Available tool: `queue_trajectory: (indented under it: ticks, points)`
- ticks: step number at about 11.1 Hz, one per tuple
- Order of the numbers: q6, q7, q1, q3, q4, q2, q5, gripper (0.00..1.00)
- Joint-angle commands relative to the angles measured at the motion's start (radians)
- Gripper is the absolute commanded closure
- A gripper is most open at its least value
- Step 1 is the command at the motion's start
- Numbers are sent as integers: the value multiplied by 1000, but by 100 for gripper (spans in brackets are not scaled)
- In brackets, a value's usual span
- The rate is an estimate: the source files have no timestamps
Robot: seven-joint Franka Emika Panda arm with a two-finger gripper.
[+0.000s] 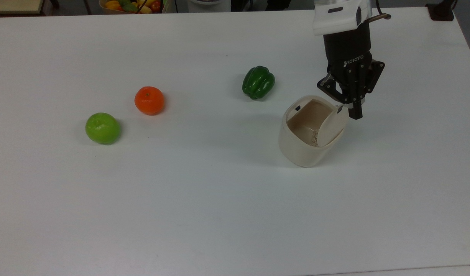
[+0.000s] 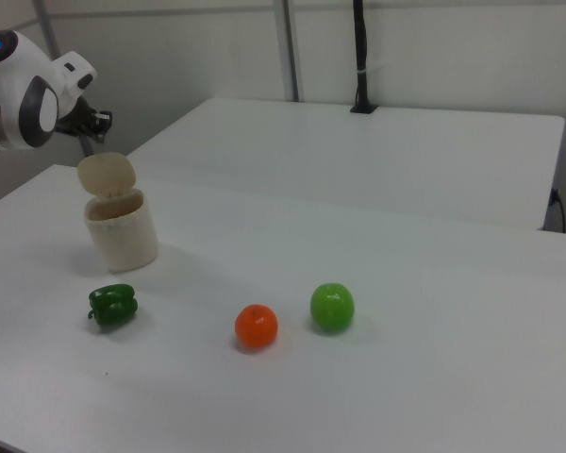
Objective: Close garbage bin
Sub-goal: 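Push the raised lid down with the gripper fingers onto the bin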
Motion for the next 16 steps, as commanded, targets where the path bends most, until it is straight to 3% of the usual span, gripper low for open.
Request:
queue_trajectory:
  ticks: [1, 8, 16]
  points:
    - [-118, -140, 3, -1, 7, -9, 18, 100]
    - [-325, -215, -7, -13, 6, -47, 8, 100]
    - [-442, -254, -30, -15, -23, -22, 0, 100]
